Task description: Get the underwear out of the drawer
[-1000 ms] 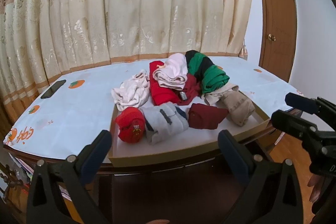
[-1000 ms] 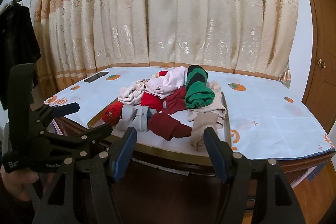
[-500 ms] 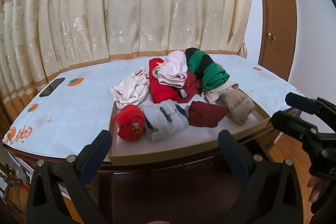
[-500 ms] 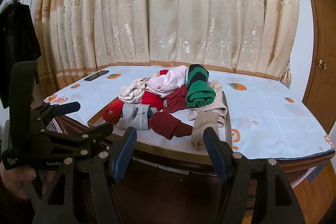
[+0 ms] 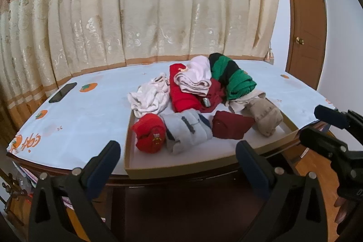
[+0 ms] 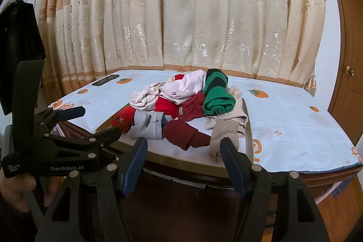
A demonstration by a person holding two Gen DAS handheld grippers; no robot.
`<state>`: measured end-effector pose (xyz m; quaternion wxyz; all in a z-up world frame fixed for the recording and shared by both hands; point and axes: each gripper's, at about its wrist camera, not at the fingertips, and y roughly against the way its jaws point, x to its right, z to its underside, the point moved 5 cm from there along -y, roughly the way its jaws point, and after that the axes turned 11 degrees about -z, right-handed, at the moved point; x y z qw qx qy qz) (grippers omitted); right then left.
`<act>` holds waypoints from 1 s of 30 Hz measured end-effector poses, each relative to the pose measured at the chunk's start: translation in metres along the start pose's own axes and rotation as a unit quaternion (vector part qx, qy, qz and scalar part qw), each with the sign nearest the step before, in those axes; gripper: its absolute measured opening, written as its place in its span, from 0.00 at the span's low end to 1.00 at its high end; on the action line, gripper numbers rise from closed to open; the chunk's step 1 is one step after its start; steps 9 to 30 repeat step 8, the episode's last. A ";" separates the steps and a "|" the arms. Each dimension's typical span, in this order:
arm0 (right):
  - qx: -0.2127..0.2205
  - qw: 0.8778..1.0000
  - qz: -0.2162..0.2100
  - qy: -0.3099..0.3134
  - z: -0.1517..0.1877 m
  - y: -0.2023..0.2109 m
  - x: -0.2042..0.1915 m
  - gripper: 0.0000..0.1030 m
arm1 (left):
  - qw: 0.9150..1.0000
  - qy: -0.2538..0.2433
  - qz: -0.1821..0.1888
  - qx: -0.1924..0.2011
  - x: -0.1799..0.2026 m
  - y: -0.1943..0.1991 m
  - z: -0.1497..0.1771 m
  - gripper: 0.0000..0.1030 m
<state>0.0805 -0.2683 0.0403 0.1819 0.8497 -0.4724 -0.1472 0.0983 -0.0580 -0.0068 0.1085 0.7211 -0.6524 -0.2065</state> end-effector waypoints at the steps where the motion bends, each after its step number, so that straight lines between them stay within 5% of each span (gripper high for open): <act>1: 0.000 1.000 0.000 0.000 0.000 0.000 0.000 0.66 | 1.000 -0.003 -0.002 0.004 0.000 0.002 0.000 1.00; 30: -0.002 1.000 0.000 -0.001 0.001 -0.001 0.000 0.66 | 1.000 -0.010 0.001 0.012 0.004 0.005 0.000 1.00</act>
